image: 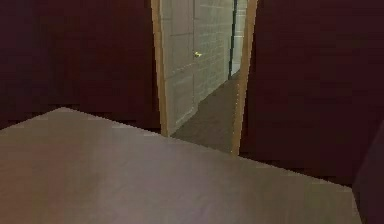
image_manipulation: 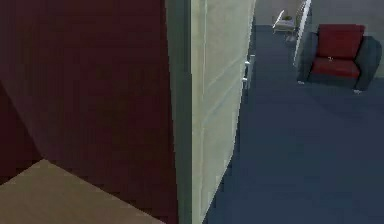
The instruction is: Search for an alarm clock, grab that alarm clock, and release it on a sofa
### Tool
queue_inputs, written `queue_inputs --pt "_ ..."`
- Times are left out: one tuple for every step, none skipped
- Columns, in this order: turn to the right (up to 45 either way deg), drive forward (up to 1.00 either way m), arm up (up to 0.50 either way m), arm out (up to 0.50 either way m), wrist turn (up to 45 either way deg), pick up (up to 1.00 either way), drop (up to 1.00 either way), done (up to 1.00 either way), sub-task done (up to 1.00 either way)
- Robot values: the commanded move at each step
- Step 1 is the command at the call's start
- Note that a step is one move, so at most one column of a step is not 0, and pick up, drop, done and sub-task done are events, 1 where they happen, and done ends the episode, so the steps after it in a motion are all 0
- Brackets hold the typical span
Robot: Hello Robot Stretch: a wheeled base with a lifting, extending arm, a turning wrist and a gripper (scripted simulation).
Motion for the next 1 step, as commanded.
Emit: queue_inputs --pt "0.0 1.00 0.00 0.00 0.0 0.00 0.00 0.00 0.00"
